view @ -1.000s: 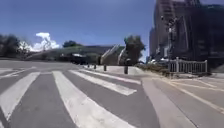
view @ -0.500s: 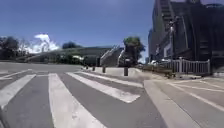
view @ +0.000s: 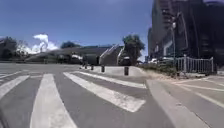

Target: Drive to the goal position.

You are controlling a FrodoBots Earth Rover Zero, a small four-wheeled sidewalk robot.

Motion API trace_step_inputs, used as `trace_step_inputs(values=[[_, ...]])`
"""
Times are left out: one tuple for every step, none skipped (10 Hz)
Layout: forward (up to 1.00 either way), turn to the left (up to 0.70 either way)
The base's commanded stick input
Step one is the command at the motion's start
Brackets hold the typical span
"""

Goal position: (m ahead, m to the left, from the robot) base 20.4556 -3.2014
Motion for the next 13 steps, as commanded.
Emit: trace_step_inputs(values=[[0.70, 0.00], [0.70, 0.00], [0.70, 0.00], [0.70, 0.00], [0.70, 0.00], [0.70, 0.00], [0.70, 0.00], [0.70, 0.00], [0.70, 0.00], [0.70, 0.00], [0.70, 0.00], [0.46, 0.00], [0.45, 0.00]])
